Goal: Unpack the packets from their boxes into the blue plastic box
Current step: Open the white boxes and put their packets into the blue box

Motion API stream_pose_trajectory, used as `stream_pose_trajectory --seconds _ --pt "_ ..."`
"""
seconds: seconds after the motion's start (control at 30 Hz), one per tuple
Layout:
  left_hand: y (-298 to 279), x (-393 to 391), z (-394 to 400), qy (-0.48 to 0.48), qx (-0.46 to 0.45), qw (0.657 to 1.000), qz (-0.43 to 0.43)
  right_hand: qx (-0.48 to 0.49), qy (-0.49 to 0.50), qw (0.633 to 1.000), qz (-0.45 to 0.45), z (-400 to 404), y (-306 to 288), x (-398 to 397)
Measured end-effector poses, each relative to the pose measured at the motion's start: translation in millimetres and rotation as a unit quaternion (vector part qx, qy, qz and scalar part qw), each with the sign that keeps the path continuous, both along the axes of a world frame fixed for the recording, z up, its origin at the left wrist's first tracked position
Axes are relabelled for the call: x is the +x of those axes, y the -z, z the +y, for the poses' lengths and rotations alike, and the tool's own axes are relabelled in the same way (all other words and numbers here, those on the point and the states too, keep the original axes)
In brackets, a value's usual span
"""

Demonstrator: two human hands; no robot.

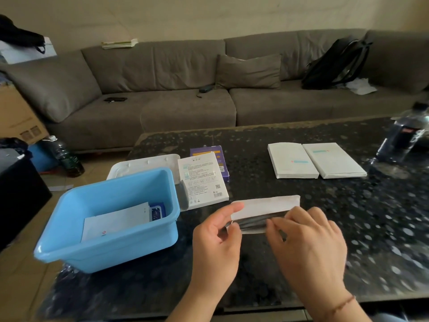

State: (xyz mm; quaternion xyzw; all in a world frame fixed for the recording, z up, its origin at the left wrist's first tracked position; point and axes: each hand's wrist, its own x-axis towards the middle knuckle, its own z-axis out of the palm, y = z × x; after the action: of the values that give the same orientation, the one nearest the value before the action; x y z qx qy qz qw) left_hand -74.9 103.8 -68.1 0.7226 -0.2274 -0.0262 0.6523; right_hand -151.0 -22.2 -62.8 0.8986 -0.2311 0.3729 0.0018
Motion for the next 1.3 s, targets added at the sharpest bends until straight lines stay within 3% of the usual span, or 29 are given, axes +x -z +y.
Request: stream_pose_trajectory --seconds 0.2,0.5,0.67,0.93,1.13,1.3 --pt "1 5 1 0.018 0.009 1.000 0.014 -0.032 -0.061 0.979 0.190 -2 -12 6" --pt "1 4 -1 0.025 0.015 0.999 0.015 -0.105 -0.146 0.953 0.245 -22 -18 14" --pt "2 4 0 0.028 0.018 0.999 -0.008 -0.154 -0.181 0.953 0.187 -26 -4 6" --pt "7 5 11 0.073 0.010 0.997 0.037 -0.168 -0.255 0.952 -0.012 -26 18 -36" --pt "17 -2 20 0.122 0.007 0.992 0.041 -0.157 -0.274 0.946 -0.070 -21 40 -39" --pt "21 -7 23 0.141 0.078 0.987 0.007 -0.151 -0.293 0.941 -0.081 -20 49 -37"
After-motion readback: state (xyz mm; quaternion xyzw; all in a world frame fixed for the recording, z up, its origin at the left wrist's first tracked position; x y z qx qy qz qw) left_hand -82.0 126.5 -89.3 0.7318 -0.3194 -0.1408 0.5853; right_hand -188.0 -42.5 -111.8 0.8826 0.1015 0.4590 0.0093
